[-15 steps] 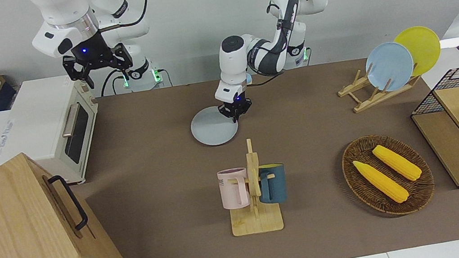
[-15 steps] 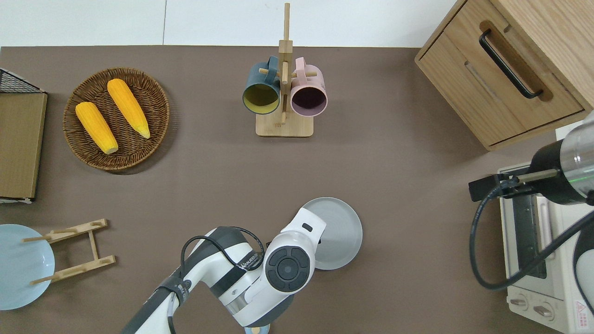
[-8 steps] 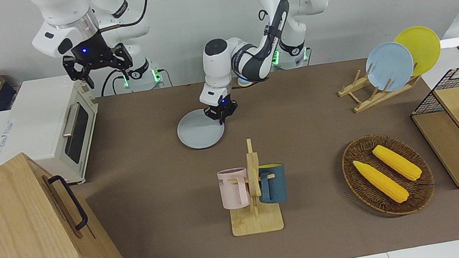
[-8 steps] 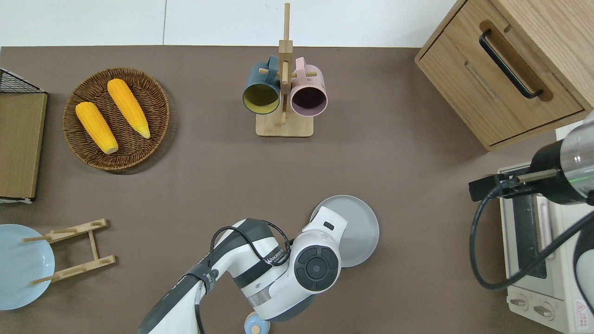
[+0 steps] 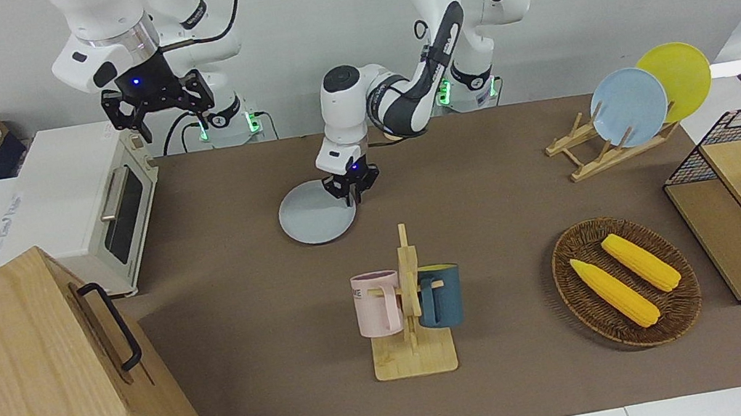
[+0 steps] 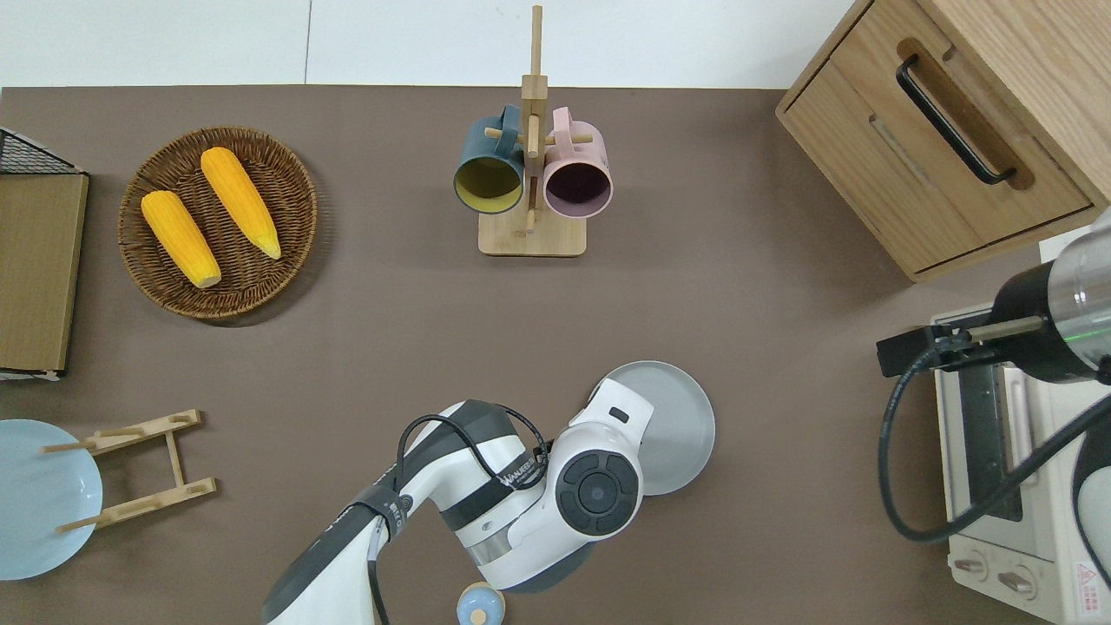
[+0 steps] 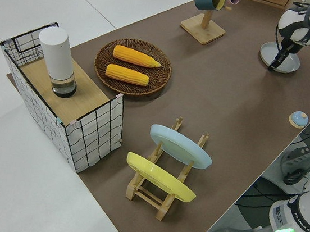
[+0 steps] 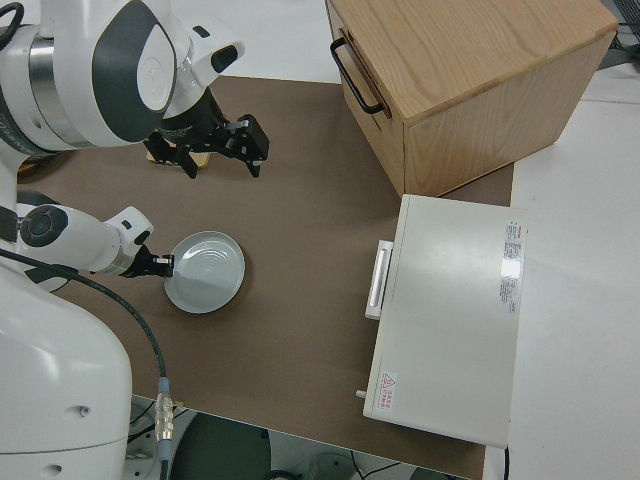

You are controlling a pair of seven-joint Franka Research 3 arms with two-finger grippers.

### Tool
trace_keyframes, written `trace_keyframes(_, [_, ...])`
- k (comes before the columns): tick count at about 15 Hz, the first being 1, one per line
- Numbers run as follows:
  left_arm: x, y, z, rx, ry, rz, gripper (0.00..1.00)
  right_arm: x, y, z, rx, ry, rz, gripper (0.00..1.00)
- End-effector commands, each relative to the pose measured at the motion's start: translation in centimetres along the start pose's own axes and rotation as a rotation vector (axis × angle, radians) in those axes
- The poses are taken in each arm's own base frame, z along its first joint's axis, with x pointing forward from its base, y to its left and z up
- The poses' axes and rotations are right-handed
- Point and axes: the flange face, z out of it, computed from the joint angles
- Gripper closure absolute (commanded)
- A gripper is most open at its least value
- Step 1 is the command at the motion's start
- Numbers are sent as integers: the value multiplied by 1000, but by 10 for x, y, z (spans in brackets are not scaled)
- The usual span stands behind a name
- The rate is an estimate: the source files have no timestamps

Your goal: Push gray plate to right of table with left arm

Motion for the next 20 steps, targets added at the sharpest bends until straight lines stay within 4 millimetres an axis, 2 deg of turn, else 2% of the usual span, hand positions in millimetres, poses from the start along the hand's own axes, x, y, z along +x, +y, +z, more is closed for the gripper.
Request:
trace_keyframes(1, [8, 2, -2, 31, 10, -10, 227, -4, 2, -4, 10, -2, 5, 17])
trace_keyframes(3, [17, 3, -12, 61, 11, -13, 12, -4, 2, -4, 10, -2, 5, 17])
trace_keyframes(7, [52, -7, -35, 102, 19, 17, 9, -4, 2, -4, 10, -2, 6, 17])
trace_keyframes(9, [84, -24, -56, 149, 6, 75, 9, -4, 2, -4, 10, -2, 5, 17])
trace_keyframes(10, [105, -36, -78, 163, 8, 92, 9, -4, 2, -4, 10, -2, 5, 17])
trace_keyframes(11, [118, -46, -87, 181, -2, 97, 9, -4, 2, -4, 10, -2, 5, 17])
trace_keyframes(13, [146, -57, -119, 174, -16, 100, 9, -4, 2, -4, 10, -2, 5, 17])
trace_keyframes(15, [164, -66, -140, 170, -24, 106, 9, -4, 2, -4, 10, -2, 5, 17])
trace_keyframes(16, [178, -81, -147, 176, -31, 121, 9, -4, 1, -4, 9, -2, 3, 17])
trace_keyframes(18, [192, -102, -151, 191, -59, 197, 7, -4, 1, -4, 9, -2, 3, 17])
trace_keyframes(20, [208, -129, -173, 179, -78, 218, 5, -4, 1, -4, 9, -2, 3, 17])
